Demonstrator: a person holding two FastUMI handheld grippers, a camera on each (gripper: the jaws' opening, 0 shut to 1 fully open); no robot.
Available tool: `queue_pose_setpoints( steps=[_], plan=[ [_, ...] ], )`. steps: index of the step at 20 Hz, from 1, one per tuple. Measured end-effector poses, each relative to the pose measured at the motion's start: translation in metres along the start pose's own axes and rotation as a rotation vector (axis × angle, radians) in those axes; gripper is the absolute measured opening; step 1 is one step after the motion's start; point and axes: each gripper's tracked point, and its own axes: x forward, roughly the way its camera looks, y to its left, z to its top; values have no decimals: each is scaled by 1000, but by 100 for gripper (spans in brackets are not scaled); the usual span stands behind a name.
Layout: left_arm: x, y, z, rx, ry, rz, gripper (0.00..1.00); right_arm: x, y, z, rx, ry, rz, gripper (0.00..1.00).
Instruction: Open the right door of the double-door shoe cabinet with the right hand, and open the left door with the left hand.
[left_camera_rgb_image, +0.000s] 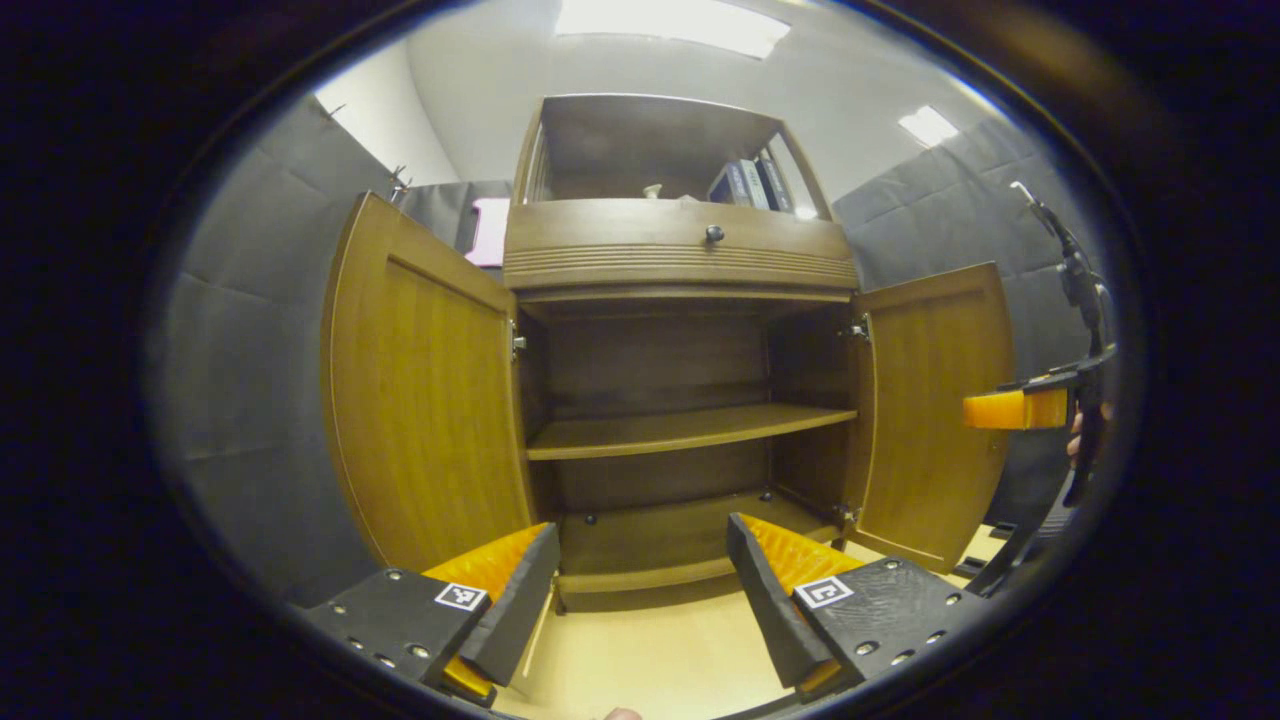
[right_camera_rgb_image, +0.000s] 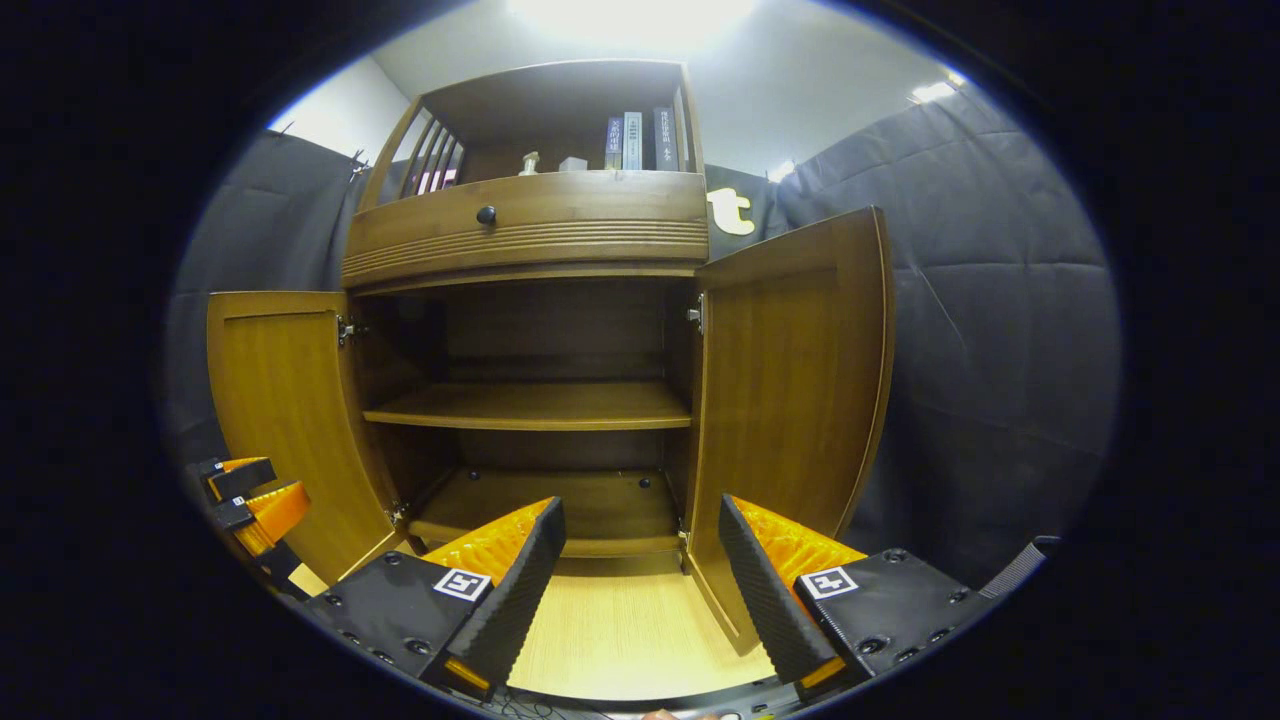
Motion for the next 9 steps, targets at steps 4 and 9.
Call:
queue_pose_setpoints(
  steps=[4, 9],
  plan=[
    [4, 9, 6, -75, 14, 102, 96, 12, 5, 0, -16, -16, 86, 93],
    [2, 26, 19, -214, 3, 235, 96, 15, 6, -9, -45, -9, 205, 96]
  ],
)
